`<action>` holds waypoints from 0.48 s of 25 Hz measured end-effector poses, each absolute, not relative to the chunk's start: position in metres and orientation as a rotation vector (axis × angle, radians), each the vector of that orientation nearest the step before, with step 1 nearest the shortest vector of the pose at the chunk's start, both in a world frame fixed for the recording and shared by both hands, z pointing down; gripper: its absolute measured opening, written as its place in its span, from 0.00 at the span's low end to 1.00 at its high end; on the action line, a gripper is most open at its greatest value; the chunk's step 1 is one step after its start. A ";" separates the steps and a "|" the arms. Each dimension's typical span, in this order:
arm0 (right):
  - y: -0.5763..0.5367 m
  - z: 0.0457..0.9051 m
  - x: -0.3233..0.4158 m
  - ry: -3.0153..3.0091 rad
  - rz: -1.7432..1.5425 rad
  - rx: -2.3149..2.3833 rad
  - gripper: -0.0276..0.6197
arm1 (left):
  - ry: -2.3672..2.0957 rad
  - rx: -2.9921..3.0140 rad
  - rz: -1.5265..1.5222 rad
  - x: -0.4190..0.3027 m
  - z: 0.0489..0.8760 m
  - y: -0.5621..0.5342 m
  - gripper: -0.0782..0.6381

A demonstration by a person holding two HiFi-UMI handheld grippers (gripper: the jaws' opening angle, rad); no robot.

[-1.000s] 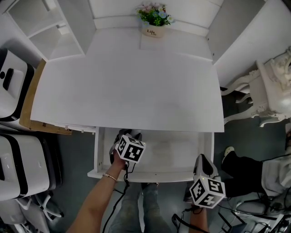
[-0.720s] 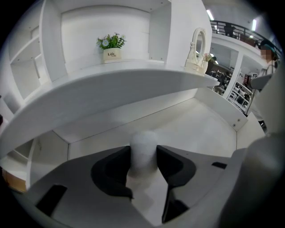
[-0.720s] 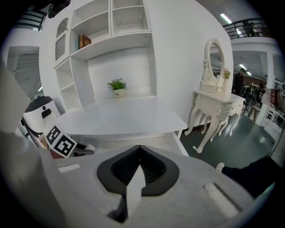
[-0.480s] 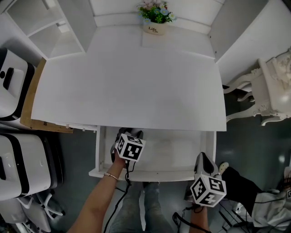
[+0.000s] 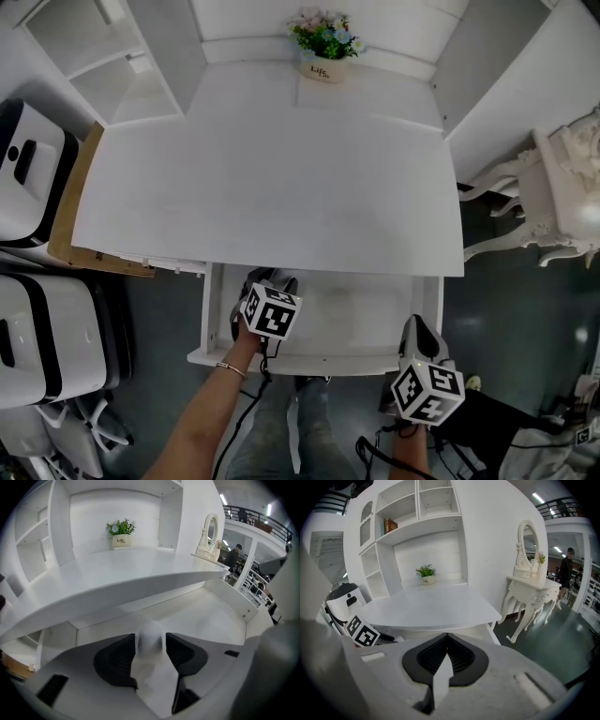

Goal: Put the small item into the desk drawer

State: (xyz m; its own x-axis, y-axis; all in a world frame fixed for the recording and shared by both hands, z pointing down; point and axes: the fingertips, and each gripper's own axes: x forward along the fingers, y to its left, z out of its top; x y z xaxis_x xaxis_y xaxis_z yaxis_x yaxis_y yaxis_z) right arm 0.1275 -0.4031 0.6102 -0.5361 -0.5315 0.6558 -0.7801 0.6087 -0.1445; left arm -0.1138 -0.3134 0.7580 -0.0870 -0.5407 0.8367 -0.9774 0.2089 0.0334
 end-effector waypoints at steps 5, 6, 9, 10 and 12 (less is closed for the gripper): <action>-0.404 0.599 0.125 -2.288 0.573 1.023 0.05 | -1.722 1.433 0.750 -0.111 0.748 -0.305 0.39; -0.405 0.597 0.125 -2.289 0.573 1.025 0.05 | -1.721 1.435 0.748 -0.111 0.745 -0.304 0.39; -0.405 0.590 0.124 -2.292 0.574 1.031 0.05 | -1.726 1.443 0.734 -0.111 0.733 -0.301 0.39; -0.405 0.588 0.124 -2.296 0.573 1.029 0.05 | -1.727 1.446 0.726 -0.110 0.728 -0.300 0.39; -0.404 0.583 0.123 -2.302 0.572 1.023 0.05 | -1.732 1.450 0.712 -0.108 0.718 -0.297 0.39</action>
